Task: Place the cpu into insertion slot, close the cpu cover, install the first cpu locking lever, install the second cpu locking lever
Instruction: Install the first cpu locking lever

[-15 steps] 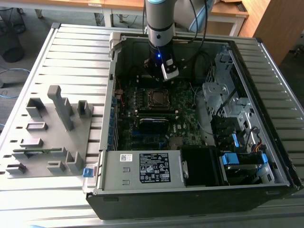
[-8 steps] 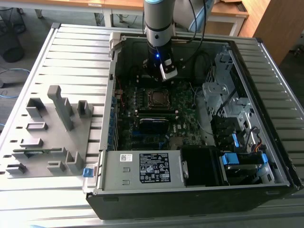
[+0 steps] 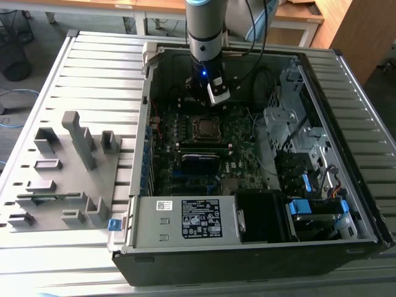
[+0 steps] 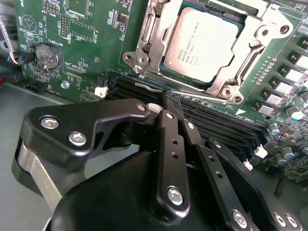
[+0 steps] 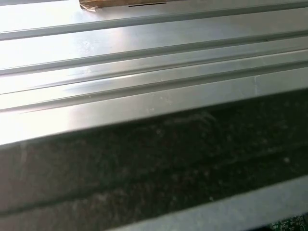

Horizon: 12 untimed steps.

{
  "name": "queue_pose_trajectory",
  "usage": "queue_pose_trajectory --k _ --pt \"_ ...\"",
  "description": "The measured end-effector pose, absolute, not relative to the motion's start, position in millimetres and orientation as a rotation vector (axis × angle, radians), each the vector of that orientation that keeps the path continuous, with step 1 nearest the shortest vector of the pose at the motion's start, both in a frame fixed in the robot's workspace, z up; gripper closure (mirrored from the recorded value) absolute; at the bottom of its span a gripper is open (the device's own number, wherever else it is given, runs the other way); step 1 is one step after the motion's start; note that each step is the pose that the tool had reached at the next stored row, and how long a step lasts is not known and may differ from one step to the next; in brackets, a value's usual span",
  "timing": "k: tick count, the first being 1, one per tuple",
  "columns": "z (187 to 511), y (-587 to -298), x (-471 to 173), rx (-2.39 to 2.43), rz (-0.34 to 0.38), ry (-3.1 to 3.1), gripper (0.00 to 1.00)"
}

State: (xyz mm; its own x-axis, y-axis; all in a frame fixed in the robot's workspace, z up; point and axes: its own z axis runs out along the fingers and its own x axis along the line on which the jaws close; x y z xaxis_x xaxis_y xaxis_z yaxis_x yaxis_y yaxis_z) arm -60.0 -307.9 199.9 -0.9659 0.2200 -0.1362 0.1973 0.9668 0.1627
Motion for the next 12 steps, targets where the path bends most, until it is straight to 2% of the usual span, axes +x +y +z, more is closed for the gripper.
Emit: queue_pose_trajectory --k 12 --pt "197.4 -310.4 -60.0 0.317 0.222 2.963 0.90"
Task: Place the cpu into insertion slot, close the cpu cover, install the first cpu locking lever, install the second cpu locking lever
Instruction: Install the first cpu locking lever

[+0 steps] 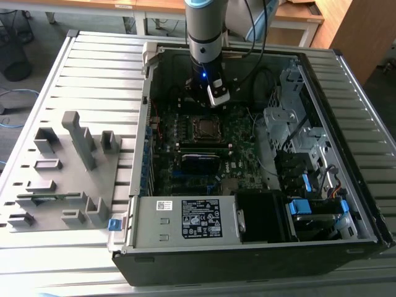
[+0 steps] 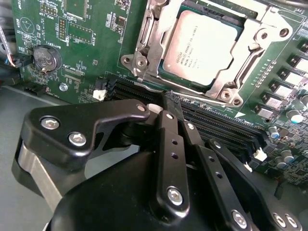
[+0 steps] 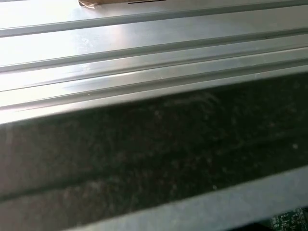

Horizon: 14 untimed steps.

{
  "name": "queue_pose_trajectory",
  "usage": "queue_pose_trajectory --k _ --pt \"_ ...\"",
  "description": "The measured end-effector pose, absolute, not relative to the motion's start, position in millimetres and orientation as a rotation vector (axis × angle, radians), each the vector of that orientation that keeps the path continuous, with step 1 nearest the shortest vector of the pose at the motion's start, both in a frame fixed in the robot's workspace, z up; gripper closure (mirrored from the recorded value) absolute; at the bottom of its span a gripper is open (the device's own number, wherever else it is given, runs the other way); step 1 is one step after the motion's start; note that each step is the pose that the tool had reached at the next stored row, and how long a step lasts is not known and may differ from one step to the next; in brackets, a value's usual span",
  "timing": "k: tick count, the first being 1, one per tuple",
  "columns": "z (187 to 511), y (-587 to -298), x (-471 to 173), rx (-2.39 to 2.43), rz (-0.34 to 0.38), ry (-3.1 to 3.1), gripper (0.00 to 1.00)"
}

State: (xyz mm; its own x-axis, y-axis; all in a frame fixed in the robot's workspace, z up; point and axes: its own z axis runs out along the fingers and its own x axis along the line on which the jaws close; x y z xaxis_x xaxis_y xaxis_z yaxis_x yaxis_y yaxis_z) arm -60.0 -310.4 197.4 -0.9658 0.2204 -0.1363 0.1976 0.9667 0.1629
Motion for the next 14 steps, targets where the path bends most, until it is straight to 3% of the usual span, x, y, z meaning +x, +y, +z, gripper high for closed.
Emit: queue_pose_trajectory --k 14 --pt "196.0 -311.6 -59.8 0.317 0.222 2.963 0.90"
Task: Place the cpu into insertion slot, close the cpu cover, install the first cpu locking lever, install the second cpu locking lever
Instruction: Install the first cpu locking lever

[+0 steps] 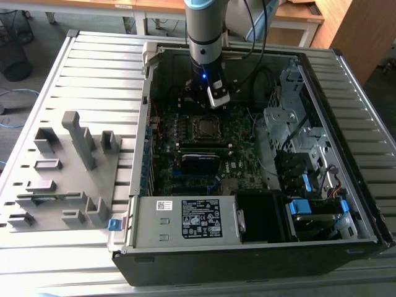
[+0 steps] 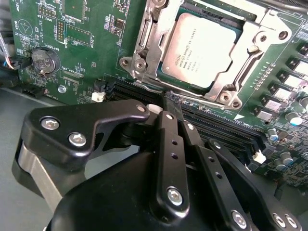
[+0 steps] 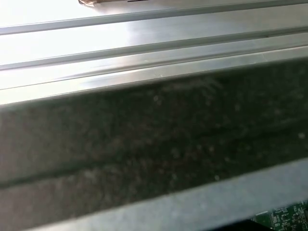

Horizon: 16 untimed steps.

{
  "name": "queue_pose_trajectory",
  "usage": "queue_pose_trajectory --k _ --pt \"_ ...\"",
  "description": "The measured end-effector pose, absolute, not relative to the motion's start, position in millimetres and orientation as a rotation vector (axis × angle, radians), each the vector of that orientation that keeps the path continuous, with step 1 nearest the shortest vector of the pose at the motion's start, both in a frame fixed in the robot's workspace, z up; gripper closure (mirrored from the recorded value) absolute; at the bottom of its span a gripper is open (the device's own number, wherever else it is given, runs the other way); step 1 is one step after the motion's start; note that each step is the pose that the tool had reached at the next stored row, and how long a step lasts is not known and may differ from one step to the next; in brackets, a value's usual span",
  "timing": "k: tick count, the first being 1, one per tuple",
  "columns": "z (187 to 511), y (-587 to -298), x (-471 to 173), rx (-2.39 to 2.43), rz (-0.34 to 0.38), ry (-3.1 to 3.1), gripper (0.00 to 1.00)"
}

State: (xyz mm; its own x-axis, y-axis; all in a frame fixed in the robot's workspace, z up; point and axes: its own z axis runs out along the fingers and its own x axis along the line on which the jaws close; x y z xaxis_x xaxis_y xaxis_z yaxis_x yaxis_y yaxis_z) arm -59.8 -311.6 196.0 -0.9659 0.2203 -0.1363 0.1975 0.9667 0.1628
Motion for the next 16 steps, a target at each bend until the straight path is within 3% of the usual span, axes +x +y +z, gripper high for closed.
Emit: queue_pose_trajectory --k 16 --pt "194.4 -312.3 -55.8 0.317 0.222 2.963 0.90"
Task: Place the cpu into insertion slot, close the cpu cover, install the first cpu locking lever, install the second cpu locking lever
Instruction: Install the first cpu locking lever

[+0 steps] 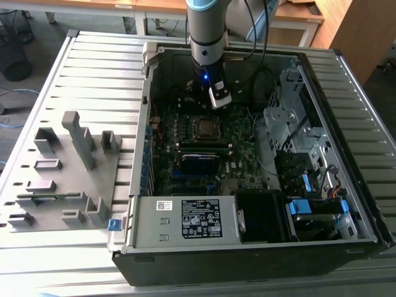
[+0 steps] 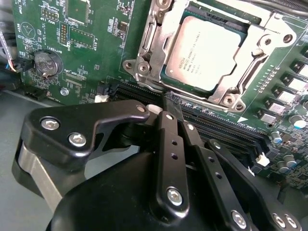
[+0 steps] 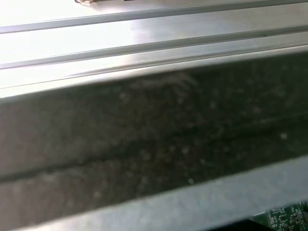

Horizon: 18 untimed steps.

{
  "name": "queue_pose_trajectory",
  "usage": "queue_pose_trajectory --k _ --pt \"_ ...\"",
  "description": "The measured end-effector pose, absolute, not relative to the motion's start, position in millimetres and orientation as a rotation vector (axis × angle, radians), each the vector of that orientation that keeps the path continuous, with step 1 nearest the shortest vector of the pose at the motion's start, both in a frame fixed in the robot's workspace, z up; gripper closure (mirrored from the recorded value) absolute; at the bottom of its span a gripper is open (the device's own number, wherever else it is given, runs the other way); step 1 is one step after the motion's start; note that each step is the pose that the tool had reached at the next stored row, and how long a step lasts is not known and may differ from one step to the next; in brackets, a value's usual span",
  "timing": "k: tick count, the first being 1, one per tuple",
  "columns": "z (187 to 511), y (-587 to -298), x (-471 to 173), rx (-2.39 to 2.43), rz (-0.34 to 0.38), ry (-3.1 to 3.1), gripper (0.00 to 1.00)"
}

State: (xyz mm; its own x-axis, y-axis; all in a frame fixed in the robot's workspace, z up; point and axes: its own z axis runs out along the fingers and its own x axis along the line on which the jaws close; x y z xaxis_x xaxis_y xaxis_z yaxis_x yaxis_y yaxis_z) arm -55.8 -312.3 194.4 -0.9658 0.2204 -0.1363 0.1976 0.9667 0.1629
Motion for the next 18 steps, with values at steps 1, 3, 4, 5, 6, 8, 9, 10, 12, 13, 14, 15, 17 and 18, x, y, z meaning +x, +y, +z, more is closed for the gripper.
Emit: queue_pose_trajectory --k 1,3,4,5,6,8,9,10,12,13,14,15,17,18 --pt "194.4 -312.3 -55.3 0.317 0.222 2.963 0.90" --pt "194.1 -312.3 -53.6 0.316 0.223 2.962 0.90" --pt "194.0 -312.3 -52.8 0.316 0.223 2.962 0.90" --pt "194.1 -312.4 -52.1 0.317 0.223 2.962 0.90" --pt "194.1 -312.5 -51.6 0.317 0.222 2.962 0.90" --pt "194.1 -312.5 -51.1 0.317 0.222 2.962 0.90" --pt "194.1 -312.5 -50.9 0.317 0.222 2.962 0.90" --pt "194.1 -312.5 -50.8 0.317 0.222 2.962 0.90" --pt "194.2 -312.5 -50.6 0.317 0.226 2.962 0.90" --pt "194.1 -312.5 -50.6 0.317 0.229 2.962 0.90" --pt "194.2 -312.4 -50.6 0.317 0.230 2.962 0.90" --pt "194.3 -312.5 -50.6 0.317 0.231 2.962 0.90" --pt "195.5 -312.6 -50.7 0.317 0.231 2.962 0.90" --pt "196.5 -312.5 -50.6 0.318 0.232 2.963 0.90"
